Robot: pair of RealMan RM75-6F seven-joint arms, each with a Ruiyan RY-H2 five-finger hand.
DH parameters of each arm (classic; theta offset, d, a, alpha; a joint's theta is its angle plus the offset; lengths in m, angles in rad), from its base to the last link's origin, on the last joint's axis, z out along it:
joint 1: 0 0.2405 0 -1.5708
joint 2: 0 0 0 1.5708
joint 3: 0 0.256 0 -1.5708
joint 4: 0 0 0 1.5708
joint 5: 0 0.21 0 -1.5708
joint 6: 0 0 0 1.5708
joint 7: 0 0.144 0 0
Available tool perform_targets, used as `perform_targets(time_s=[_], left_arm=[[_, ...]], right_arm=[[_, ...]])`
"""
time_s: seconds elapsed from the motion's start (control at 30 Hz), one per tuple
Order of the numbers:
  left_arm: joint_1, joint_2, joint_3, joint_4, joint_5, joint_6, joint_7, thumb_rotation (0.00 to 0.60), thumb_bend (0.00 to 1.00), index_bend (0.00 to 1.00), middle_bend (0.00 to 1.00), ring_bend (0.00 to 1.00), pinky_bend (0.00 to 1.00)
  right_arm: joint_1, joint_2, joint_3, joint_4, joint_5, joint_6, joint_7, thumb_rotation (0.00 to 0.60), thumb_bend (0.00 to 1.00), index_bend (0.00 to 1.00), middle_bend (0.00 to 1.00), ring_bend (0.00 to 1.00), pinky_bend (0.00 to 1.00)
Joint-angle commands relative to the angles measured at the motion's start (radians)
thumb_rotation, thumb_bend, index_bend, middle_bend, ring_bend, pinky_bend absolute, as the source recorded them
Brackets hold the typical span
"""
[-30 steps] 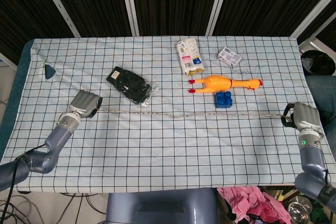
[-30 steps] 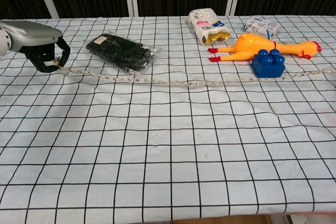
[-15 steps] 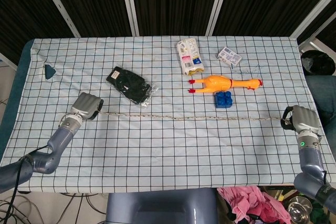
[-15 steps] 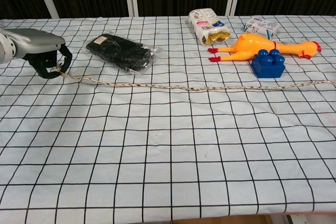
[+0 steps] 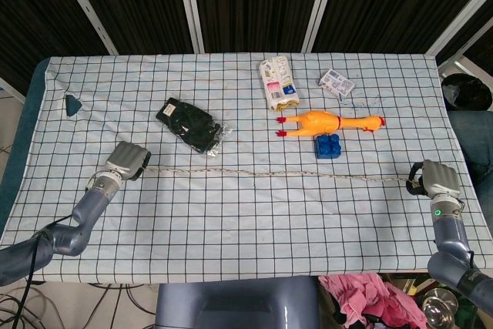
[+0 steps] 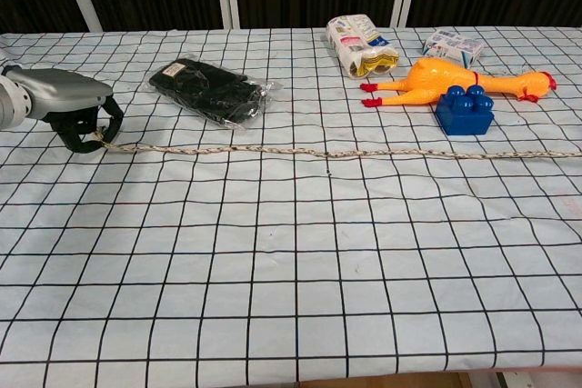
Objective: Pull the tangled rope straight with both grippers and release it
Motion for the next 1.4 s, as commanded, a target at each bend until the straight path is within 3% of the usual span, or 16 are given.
perform_targets(time_s=[0.03,0.1,0.23,0.3,0.47,0.6,0.77,0.83,0.9,0.97,1.03,1.1,1.2,1.3,1.4], left_arm=[[0.003,-0.008,-0.003,0.012,0.002,0.000,-0.006,0.600,0.47,0.55,0.97,0.98,0.96],[0.006,-0.012,-0.005,0.019,0.006,0.003,-0.011,0.600,0.37,0.44,0.97,0.98,0.96],[0.005,-0.007,-0.010,0.013,0.001,-0.007,-0.015,0.600,0.17,0.28,0.95,0.98,0.96],[0.003,0.002,-0.014,-0.001,-0.007,-0.011,-0.010,0.600,0.11,0.20,0.95,0.98,0.96],[-0.007,0.059,-0.029,-0.072,-0.045,-0.018,0.017,0.600,0.09,0.14,0.94,0.97,0.95],[-0.004,0.140,-0.066,-0.186,-0.057,0.050,0.024,0.600,0.09,0.14,0.92,0.95,0.95],[0.042,0.270,-0.118,-0.410,-0.018,0.203,-0.009,0.600,0.09,0.20,0.84,0.85,0.93],[0.073,0.319,-0.125,-0.503,0.007,0.271,-0.014,0.600,0.09,0.20,0.77,0.76,0.88],[0.111,0.364,-0.113,-0.590,0.038,0.344,0.006,0.600,0.09,0.20,0.68,0.65,0.79],[0.147,0.396,-0.093,-0.653,0.062,0.404,0.034,0.600,0.09,0.20,0.55,0.49,0.61],[0.196,0.424,-0.060,-0.715,0.094,0.477,0.069,0.600,0.09,0.20,0.45,0.37,0.45],[0.255,0.450,-0.017,-0.770,0.124,0.549,0.097,0.600,0.09,0.20,0.34,0.24,0.26],[0.352,0.481,0.039,-0.832,0.166,0.656,0.085,0.600,0.09,0.18,0.22,0.13,0.12],[0.423,0.493,0.069,-0.838,0.206,0.735,0.042,0.600,0.09,0.15,0.13,0.04,0.04],[0.505,0.493,0.104,-0.811,0.267,0.832,-0.008,0.600,0.09,0.13,0.10,0.01,0.00]], right_arm=[[0.007,-0.003,-0.005,0.010,0.010,-0.015,-0.011,0.600,0.40,0.65,0.98,1.00,1.00],[0.012,-0.003,-0.010,0.014,0.018,-0.027,-0.023,0.600,0.33,0.56,0.98,1.00,1.00],[0.023,0.011,-0.027,0.007,0.042,-0.053,-0.060,0.600,0.11,0.27,0.97,1.00,1.00],[0.029,0.029,-0.027,-0.013,0.062,-0.061,-0.071,0.600,0.06,0.19,0.96,1.00,1.00],[0.029,0.096,-0.007,-0.093,0.077,-0.049,-0.052,0.600,0.04,0.12,0.96,1.00,1.00],[0.016,0.196,0.031,-0.213,0.062,-0.021,-0.001,0.600,0.04,0.10,0.96,1.00,1.00],[-0.055,0.323,0.102,-0.416,-0.070,0.157,0.105,0.600,0.05,0.09,0.83,0.97,0.96],[-0.095,0.347,0.114,-0.486,-0.144,0.257,0.140,0.600,0.06,0.09,0.71,0.87,0.87],[-0.136,0.356,0.106,-0.542,-0.224,0.365,0.143,0.600,0.06,0.09,0.56,0.72,0.66],[-0.166,0.359,0.082,-0.578,-0.279,0.432,0.117,0.600,0.06,0.09,0.41,0.55,0.37],[-0.202,0.358,0.048,-0.621,-0.334,0.498,0.087,0.600,0.07,0.10,0.33,0.46,0.26],[-0.239,0.351,0.013,-0.656,-0.399,0.555,0.079,0.600,0.07,0.11,0.29,0.40,0.25],[-0.310,0.336,-0.066,-0.691,-0.541,0.627,0.117,0.600,0.07,0.12,0.22,0.32,0.23],[-0.358,0.315,-0.124,-0.666,-0.636,0.687,0.099,0.600,0.07,0.12,0.17,0.27,0.21],[-0.407,0.275,-0.174,-0.620,-0.701,0.746,0.056,0.600,0.07,0.12,0.17,0.26,0.19]])
